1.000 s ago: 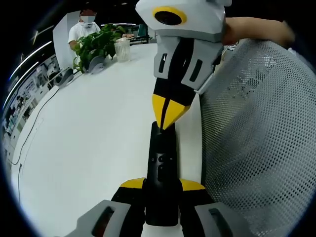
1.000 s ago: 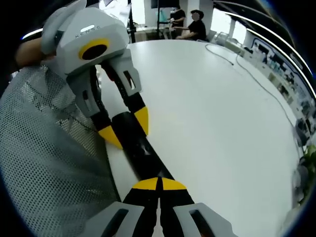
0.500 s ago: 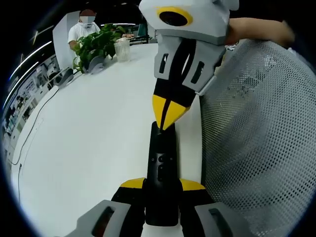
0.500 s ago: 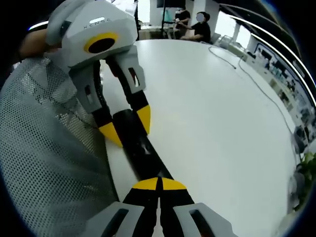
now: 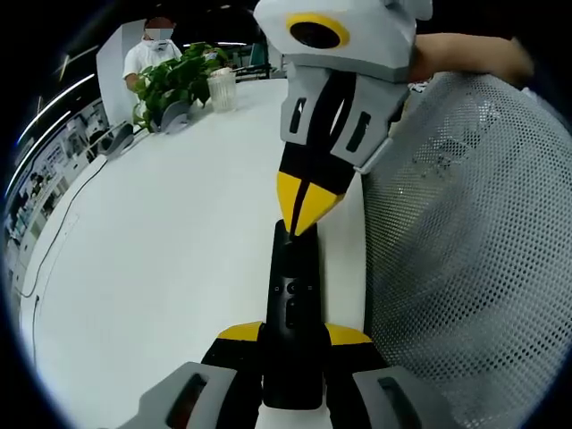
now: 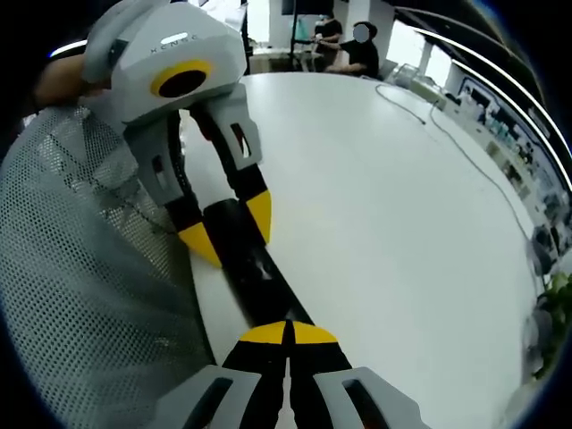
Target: Press the specified remote control buttons in sequence, fully releasing each button before pressing the next.
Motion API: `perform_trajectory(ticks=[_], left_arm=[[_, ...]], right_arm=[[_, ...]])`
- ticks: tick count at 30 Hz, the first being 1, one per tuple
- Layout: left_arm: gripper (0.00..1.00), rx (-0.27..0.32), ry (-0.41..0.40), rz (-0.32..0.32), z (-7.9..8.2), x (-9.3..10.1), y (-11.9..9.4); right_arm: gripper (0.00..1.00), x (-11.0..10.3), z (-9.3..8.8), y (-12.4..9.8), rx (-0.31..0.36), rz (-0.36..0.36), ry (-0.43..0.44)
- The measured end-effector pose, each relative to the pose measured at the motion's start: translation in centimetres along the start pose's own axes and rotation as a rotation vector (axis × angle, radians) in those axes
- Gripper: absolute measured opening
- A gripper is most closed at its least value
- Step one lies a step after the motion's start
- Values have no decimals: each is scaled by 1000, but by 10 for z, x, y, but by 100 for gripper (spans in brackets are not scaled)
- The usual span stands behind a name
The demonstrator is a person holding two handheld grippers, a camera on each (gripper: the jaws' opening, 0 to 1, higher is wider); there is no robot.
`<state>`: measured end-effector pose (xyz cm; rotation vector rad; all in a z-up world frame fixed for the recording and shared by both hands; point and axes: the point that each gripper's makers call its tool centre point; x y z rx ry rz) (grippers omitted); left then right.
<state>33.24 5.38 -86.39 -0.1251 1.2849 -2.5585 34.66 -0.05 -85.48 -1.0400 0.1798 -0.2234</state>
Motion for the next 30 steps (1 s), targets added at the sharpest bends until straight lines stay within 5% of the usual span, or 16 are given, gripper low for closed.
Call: perform_trajectory(ticks=[30], left_arm=[[25, 0, 2, 0, 0, 0, 0]], right_arm=[[0, -1, 0, 0, -5, -1, -14]])
Point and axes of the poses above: the point that each gripper's makers call its tool centre point, and the gripper's own axes: y roughly forward along the fingers, x roughly to its right, z roughly out of its top, and after that the axes turned 4 degrees about z, right-handed
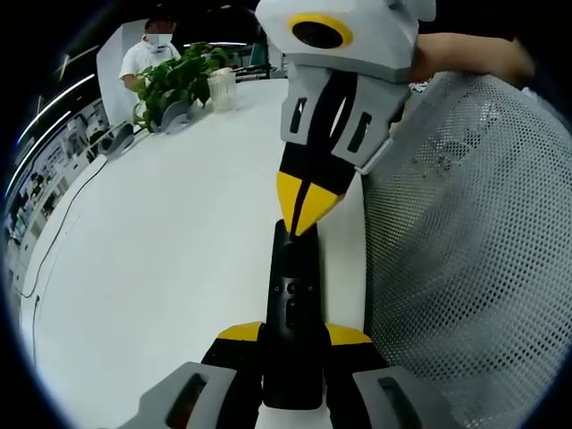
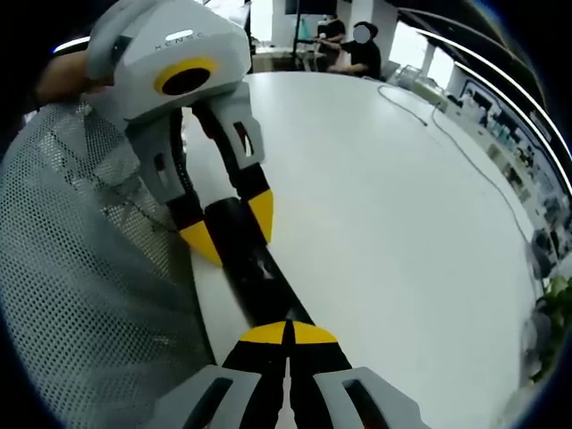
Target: Press the specified remote control buttons in sequence, fully releasing each button before pressing the next.
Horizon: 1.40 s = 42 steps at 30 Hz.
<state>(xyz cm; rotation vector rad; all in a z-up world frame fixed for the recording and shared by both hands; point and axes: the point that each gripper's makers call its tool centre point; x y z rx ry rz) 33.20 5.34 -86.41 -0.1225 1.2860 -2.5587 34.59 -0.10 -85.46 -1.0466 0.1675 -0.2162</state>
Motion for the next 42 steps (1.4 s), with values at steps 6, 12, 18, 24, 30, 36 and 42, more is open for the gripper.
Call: perform_trajectory(ticks=[6, 12, 18, 24, 30, 36, 42], left_arm=[[25, -2, 6, -3, 0, 0, 0], [25, -1, 9, -5, 0, 1, 0], [25, 0, 11, -6, 0, 1, 0], [25, 0, 13, -7, 0, 1, 0], [25, 0, 11, -6, 0, 0, 0], [25, 1, 11, -7, 0, 0, 0], [25, 2, 10, -8, 0, 0, 0]], right_arm=[[0, 0, 0, 0, -4, 7, -1], [0, -2, 2, -1, -5, 17, -5], [0, -7, 7, 4, 4, 35, -26], [0, -9, 13, 5, 16, 35, -35], [0, -9, 12, 7, -1, 20, -87], [0, -8, 11, 6, 16, 28, -53], [0, -8, 12, 7, 24, 31, -30]])
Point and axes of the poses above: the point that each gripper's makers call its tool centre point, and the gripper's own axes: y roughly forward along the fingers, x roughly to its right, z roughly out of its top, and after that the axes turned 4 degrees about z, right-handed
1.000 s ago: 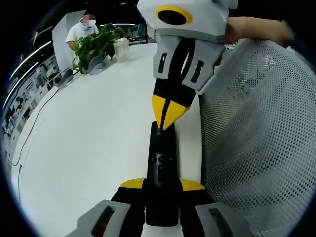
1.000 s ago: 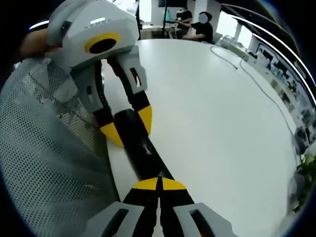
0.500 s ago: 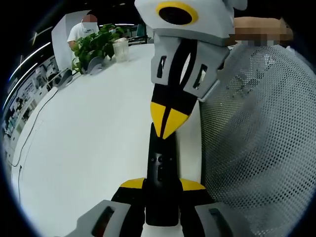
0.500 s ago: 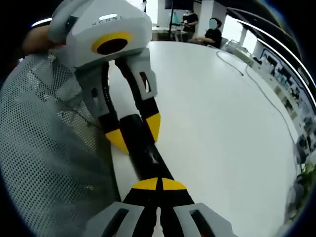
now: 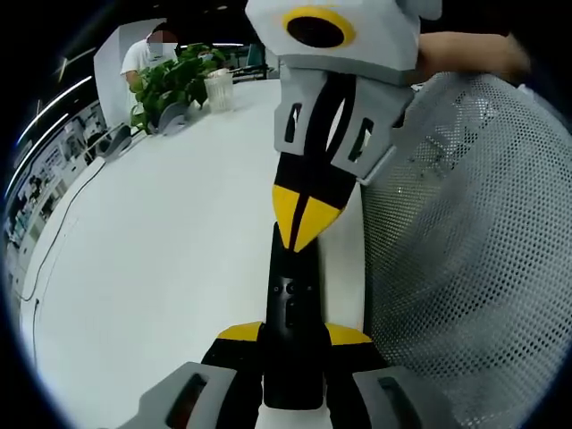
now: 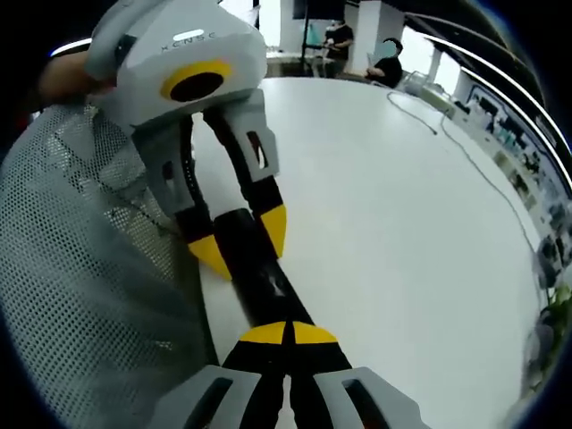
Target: Press the specified remote control buttons in sequence, fully releasing each button before pressing the next.
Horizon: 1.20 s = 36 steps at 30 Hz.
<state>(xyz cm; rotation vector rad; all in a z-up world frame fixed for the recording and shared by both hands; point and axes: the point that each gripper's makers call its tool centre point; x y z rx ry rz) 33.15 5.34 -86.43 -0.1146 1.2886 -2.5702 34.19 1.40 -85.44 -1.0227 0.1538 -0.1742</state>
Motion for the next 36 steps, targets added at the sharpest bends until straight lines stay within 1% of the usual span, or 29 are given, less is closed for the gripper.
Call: perform_trajectory(ticks=[10, 15, 23, 26, 33, 36], left_arm=[[25, 3, -1, 1, 0, 0, 0], [25, 13, 13, -15, -1, 2, -1], [25, 16, 38, -32, 0, 7, -2], [25, 16, 37, -32, 0, 7, -2], [25, 13, 34, -30, -1, 7, -2], [25, 12, 34, -30, -1, 7, -2]], right_arm=[[0, -1, 1, -1, -14, 8, -1], [0, -3, 0, -1, -18, 17, -13], [0, -10, 6, 2, 1, 44, -23], [0, -11, 3, 3, -11, 44, -34], [0, -10, 3, 4, -7, 32, -54], [0, -10, 3, 3, -1, 32, -42]])
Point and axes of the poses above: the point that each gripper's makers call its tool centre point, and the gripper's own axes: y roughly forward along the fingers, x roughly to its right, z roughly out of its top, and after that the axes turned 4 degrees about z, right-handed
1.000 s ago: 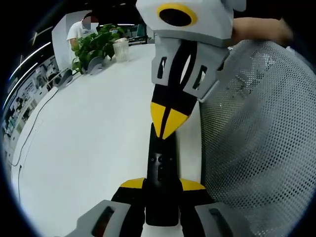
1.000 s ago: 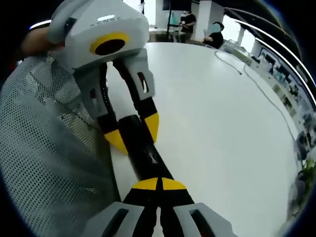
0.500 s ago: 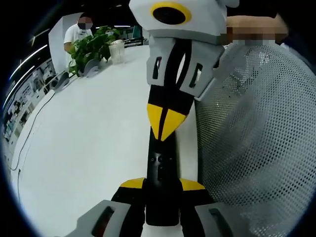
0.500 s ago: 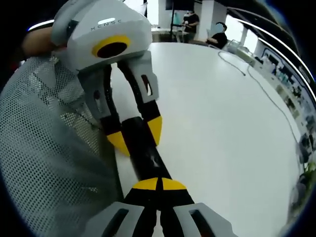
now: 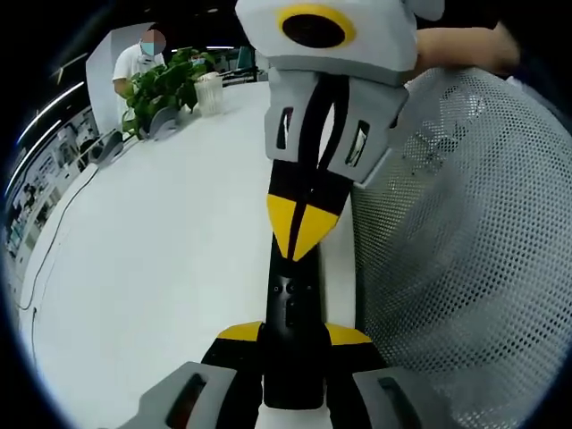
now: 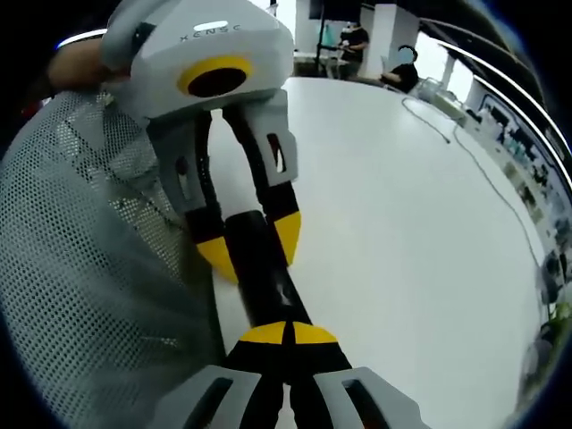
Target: Press the specified remote control buttons in sequence, fully releasing each button before pressing the next.
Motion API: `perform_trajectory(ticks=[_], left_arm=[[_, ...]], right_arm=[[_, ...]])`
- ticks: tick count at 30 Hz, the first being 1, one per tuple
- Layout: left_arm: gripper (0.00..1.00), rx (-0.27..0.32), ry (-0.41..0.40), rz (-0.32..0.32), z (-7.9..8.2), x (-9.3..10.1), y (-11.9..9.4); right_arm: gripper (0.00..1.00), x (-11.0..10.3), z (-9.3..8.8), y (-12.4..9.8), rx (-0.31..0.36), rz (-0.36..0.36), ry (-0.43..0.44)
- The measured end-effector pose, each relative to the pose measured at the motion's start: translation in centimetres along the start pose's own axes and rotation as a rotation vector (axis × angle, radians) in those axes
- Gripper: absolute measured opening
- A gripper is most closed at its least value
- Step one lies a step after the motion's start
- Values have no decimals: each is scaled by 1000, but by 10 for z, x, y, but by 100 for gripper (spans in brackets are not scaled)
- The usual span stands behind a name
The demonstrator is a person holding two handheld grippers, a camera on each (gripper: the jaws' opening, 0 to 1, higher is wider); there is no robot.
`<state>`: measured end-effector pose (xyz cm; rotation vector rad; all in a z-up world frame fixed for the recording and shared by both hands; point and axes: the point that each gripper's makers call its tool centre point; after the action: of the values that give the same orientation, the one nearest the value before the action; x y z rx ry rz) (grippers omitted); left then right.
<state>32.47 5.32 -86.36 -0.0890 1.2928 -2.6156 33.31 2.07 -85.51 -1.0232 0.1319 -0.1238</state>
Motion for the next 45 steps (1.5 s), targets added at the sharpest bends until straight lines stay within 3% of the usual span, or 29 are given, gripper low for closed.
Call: perform_trajectory(ticks=[17, 23, 30, 34, 40, 45], left_arm=[[25, -1, -2, 0, 0, 0, 0], [25, -1, -3, 1, 0, 0, 0], [25, -1, -4, 2, 0, 0, 0], [25, -1, -6, 2, 0, 0, 0], [25, 0, -2, 1, 0, 1, 0], [25, 3, 45, -34, 0, 7, 0]], right_arm=[[0, 1, 0, 1, 14, -1, 38], [0, 0, 1, 1, 5, -7, -6], [0, 1, 1, 1, 10, -2, 12], [0, -2, 1, 1, -30, -17, -75], [0, 0, 1, -1, -14, 8, -10], [0, -7, 2, 0, -10, 33, -30]])
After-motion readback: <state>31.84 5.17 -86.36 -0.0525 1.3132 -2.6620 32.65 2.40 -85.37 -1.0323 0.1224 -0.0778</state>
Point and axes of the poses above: the point that each gripper's makers call its tool centre point, and the gripper's own axes: y roughly forward along the fingers, x roughly to its right, z roughly out of its top, and after that the axes turned 4 degrees about z, right-handed
